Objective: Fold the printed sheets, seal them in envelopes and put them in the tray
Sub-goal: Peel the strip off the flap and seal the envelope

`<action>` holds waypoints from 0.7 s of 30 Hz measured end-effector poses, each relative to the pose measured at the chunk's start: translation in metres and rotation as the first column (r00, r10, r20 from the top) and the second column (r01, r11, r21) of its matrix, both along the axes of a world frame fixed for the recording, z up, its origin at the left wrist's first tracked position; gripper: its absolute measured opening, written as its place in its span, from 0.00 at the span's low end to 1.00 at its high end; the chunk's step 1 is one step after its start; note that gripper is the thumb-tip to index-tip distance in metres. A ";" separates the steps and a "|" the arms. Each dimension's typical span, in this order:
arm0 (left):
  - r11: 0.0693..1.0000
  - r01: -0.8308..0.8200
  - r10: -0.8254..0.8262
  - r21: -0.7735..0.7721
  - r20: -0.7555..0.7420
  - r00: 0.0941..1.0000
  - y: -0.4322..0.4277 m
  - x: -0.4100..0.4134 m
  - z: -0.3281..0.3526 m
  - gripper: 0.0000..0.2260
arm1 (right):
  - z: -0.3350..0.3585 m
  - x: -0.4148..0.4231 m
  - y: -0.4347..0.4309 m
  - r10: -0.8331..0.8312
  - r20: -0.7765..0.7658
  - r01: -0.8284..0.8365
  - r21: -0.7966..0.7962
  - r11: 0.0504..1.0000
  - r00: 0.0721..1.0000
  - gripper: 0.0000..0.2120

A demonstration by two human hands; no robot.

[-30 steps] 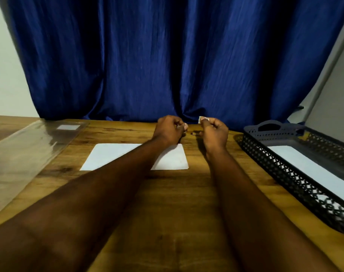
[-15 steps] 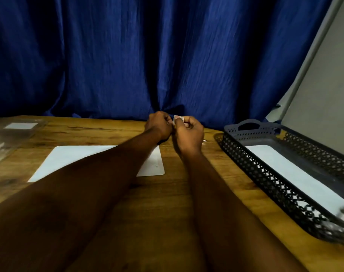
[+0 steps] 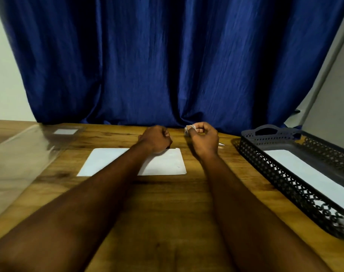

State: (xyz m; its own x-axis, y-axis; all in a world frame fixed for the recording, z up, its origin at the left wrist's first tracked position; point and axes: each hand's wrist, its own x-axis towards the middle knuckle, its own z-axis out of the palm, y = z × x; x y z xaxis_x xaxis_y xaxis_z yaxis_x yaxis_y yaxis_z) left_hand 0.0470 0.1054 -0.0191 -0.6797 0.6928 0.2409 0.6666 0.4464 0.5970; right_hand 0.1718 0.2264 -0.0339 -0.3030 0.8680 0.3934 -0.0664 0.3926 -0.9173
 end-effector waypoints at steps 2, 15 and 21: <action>0.992 0.001 -0.010 -0.124 -0.071 0.997 -0.023 0.004 -0.001 0.09 | -0.001 0.000 -0.007 0.057 0.023 -0.058 0.044 0.997 0.998 0.04; 0.977 0.015 0.018 0.214 -0.152 0.988 -0.065 0.031 -0.009 0.15 | -0.002 0.000 -0.049 0.326 0.037 -0.326 -0.008 0.945 0.945 0.07; 0.796 0.026 -0.346 0.605 0.420 0.839 -0.059 0.021 -0.010 0.04 | 0.009 0.003 -0.062 0.499 -0.077 -0.501 -0.263 0.825 0.863 0.10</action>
State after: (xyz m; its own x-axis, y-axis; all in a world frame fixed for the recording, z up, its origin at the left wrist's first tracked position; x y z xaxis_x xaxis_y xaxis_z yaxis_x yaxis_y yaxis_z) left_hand 0.0676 0.0468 -0.0292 -0.6834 0.6670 0.2966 0.2460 -0.1721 0.9539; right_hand 0.1744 0.1648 -0.0248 -0.7229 0.6689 0.1732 -0.1915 0.0469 -0.9804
